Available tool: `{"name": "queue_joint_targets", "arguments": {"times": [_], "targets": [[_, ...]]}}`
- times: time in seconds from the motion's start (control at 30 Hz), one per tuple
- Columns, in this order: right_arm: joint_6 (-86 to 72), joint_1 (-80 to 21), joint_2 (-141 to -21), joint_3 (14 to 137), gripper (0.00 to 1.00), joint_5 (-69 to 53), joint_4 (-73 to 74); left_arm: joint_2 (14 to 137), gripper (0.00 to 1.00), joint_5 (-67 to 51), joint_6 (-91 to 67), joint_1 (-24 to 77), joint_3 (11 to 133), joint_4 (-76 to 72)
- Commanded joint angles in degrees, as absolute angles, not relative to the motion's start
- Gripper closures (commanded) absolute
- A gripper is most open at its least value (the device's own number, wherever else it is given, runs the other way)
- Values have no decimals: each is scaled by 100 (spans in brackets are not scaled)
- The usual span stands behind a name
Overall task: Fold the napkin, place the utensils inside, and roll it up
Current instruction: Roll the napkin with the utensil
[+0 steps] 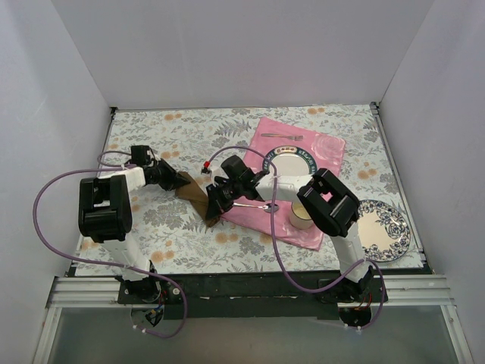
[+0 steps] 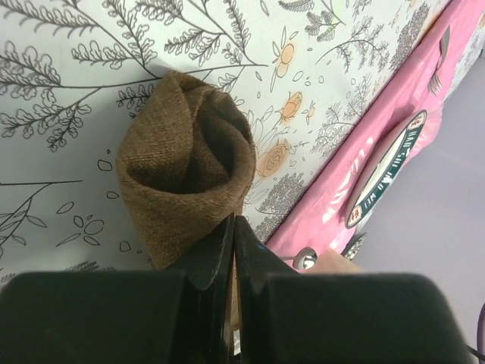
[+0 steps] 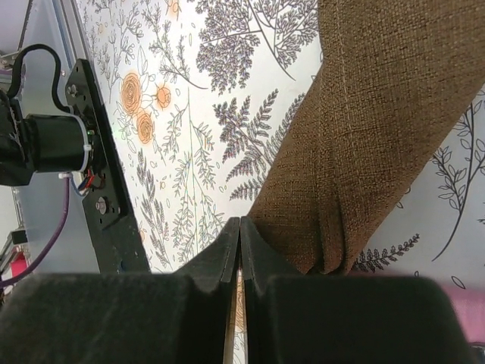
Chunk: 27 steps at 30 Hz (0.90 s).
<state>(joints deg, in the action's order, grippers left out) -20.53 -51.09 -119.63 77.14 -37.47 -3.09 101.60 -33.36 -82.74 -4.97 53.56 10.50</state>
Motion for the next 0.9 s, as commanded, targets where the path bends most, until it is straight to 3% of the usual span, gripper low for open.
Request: {"name": "queue_joint_targets", "arguments": {"times": [0.0,0.17,0.3,0.4,0.5,0.7,0.87], "targets": [[-1907,-5168,-11875,7954,92,-3744,-211,9520,98,-2927,-7875,-484,5739,1406],[-1741,-5177,-11278,8199,88,-3552,261,8984,78,-2821,-7813,-352,5933,1740],[-1363,-5150,-10847,8350,80,-2885,887,8456,53,-2655,-7875,-308,5713,2151],[-1301,-4984,-10469,8131,75,-2672,1002,8061,47,-2497,-7945,-316,5476,2592],[-1336,-4712,-10082,7763,71,-2593,984,7648,31,-2574,-8129,-316,5151,2953],[-1345,-4202,-9528,6998,69,-2619,765,6813,24,-3577,-9008,-255,3546,1936],[-1310,-4061,-9326,6750,69,-2689,738,6680,23,-3876,-9710,-211,2787,758]]}}
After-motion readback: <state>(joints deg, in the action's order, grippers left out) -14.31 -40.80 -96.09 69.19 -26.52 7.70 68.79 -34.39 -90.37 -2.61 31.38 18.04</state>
